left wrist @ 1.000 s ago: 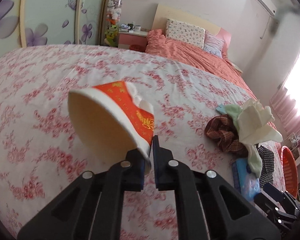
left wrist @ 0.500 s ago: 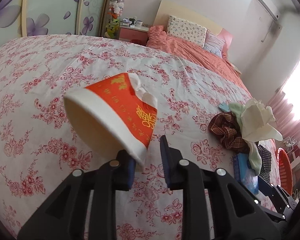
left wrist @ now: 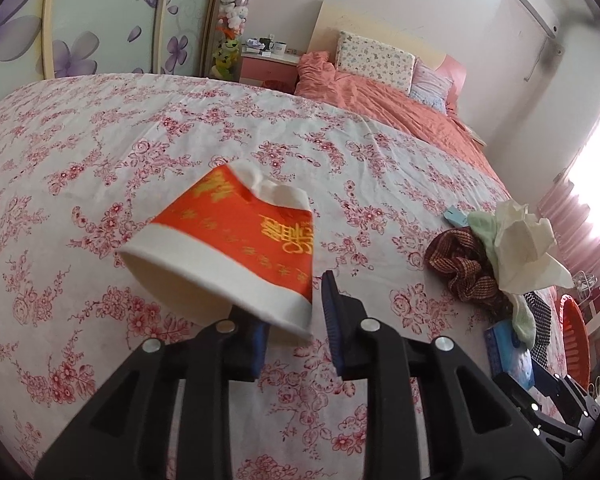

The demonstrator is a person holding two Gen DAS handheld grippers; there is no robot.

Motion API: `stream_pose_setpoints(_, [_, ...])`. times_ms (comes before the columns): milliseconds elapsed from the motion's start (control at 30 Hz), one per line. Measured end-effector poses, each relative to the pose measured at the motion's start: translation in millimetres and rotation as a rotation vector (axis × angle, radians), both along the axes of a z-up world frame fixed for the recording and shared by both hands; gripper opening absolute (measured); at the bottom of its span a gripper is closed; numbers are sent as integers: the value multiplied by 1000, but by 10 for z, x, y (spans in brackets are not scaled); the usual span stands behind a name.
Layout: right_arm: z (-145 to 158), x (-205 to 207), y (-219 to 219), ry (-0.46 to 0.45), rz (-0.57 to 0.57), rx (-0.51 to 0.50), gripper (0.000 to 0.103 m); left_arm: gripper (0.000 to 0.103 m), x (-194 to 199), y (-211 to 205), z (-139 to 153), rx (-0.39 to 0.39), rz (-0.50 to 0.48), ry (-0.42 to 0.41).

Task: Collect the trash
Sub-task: 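Grasp the blue Vinda tissue pack with the right gripper, then carry the paper cup and tissue pack in both grippers over the basket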

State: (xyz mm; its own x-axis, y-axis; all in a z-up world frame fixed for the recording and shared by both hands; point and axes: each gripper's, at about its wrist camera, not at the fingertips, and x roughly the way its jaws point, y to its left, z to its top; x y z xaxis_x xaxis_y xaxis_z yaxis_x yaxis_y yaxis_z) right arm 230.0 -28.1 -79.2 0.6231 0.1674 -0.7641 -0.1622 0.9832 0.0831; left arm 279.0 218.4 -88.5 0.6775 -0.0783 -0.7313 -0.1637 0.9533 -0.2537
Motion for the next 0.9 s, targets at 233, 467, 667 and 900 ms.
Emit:
stream_pose_setpoints(233, [23,-101,-128,-19,20,38,50,6,-37,-14,26,13,-17,-14])
stream_pose_setpoints(467, [124,-256,-176,-54,30,35,50,5,-204,-21,149,20,-35,-59])
stream_pose_setpoints(667, [266,-391,-270,-90,23,53,50,5,-318,-44,262,15,-38,-74])
stream_pose_setpoints(900, [492,-521,-468,-157,-10,78,50,5,-464,-220,497,20,-70,-109])
